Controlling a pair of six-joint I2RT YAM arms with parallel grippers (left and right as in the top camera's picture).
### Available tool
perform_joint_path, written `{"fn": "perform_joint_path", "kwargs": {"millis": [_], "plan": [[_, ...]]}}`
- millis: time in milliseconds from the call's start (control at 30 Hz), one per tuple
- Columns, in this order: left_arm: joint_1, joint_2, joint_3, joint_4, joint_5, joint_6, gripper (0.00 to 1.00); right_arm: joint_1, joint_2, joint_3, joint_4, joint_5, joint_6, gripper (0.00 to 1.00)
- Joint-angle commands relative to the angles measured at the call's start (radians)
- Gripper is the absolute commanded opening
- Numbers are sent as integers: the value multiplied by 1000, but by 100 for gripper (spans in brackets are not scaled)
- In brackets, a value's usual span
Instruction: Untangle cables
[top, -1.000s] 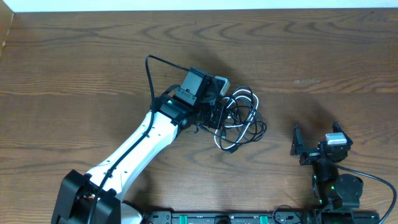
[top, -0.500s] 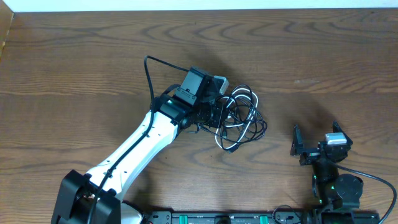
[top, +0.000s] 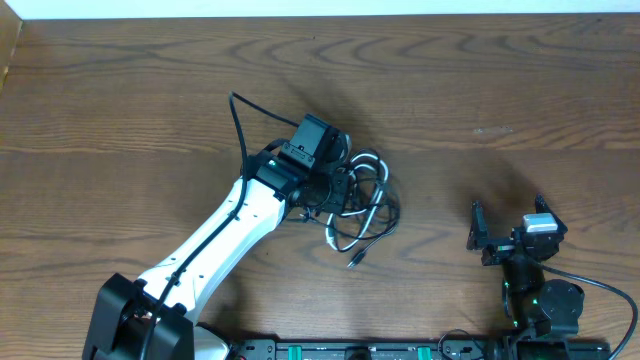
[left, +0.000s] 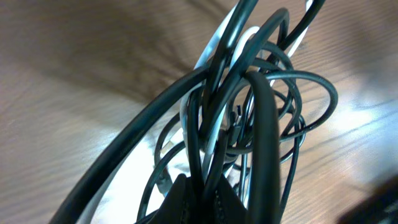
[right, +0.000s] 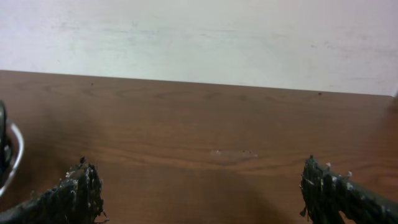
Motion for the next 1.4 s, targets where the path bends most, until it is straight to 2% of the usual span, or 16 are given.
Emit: {"fn": "perform_joint_path", "kwargs": {"millis": [0, 1367], "plan": [[5, -26, 29, -19, -59, -2, 8, -4, -6, -2, -4, 8, 10, 99], [5, -26, -45, -48, -58, -2, 8, -4, -6, -2, -4, 8, 10, 99]]}}
